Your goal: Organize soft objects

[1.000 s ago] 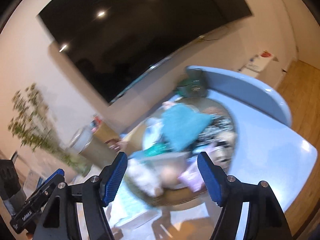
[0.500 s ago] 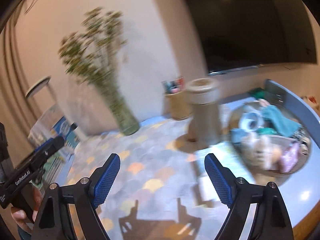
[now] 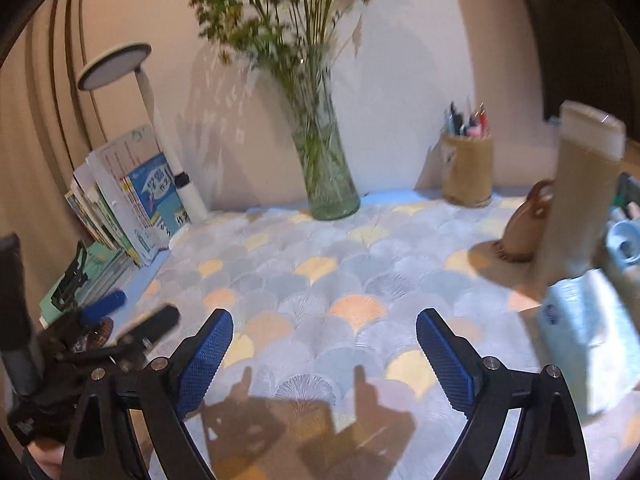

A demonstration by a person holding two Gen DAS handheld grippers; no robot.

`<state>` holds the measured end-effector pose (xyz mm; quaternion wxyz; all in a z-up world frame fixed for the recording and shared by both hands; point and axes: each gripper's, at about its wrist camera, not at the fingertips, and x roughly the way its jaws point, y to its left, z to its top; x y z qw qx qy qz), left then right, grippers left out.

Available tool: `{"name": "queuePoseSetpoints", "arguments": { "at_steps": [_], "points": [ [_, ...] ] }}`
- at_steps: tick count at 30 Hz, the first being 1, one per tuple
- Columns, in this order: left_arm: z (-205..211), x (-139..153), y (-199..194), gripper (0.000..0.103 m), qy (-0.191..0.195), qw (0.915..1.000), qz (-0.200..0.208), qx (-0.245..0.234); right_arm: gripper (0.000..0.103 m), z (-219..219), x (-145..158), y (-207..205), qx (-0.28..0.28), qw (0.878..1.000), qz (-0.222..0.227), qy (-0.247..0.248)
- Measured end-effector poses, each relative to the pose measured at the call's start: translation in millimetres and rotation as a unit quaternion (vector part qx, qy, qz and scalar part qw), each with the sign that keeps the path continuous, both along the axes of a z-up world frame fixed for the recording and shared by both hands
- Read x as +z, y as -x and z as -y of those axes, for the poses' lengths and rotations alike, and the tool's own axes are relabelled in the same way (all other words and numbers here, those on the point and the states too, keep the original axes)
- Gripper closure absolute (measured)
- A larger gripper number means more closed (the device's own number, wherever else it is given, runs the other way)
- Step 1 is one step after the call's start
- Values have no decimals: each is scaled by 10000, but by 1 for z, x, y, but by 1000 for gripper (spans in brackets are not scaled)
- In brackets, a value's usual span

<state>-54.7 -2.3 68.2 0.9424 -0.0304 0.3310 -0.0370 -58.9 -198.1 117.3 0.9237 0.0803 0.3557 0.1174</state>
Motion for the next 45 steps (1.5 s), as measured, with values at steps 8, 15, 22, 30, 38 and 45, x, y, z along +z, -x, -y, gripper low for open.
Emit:
{"name": "queuePoseSetpoints", "arguments": {
  "at_steps": [8, 15, 22, 30, 38, 45],
  "points": [
    [1, -48, -20, 9, -94, 9975, -641, 292, 11, -3, -50, -23, -335, 9975, -337, 516],
    [10, -48, -19, 9, -339, 9971, -610, 289, 11, 5, -60, -29, -519, 9958, -607, 459],
    [6, -50, -23, 9, -340, 9965, -685, 330, 11, 0, -62, -29, -508, 9950, -613, 606],
    [4, -54, -26, 9, -317, 9950, -884, 347, 11, -8, -64, -30, -438, 9933, -679, 822],
    [5, -55, -25, 9, -340, 9949, -881, 359, 11, -7, -67, -32, -476, 9925, -755, 835],
    [5, -54, -25, 9, -327, 9949, -880, 364, 10, -9, -68, -33, -461, 9915, -796, 922]
  ]
}}
